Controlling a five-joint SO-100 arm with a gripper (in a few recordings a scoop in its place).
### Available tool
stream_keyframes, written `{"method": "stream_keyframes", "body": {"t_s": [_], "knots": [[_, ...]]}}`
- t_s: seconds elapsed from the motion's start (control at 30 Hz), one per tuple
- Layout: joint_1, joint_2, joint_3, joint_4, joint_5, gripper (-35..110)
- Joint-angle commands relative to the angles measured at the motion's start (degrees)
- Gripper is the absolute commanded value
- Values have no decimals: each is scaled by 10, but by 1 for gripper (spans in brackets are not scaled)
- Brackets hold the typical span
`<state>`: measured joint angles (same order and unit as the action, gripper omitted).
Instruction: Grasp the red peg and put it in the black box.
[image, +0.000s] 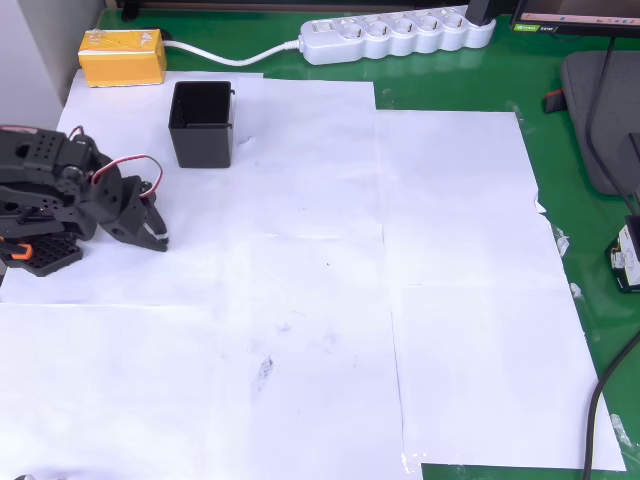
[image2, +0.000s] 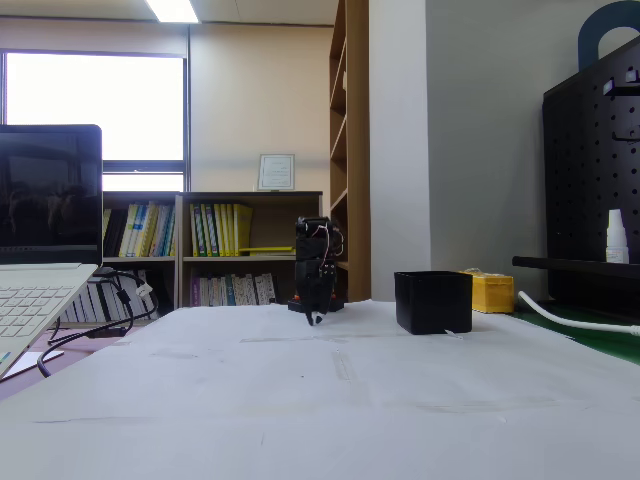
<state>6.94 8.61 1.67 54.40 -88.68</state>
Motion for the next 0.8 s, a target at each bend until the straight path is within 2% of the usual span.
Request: {"method": "stream_keyframes", "body": {"t_s": [0.0,0.2,0.5,0.77], "knots": [[9,-55,-34,25,-6,0],[-4,-126,-50,92,-13,0],[-18,-202,-51,258,-51,0],[-22,-212,-51,270,-11,0]]}}
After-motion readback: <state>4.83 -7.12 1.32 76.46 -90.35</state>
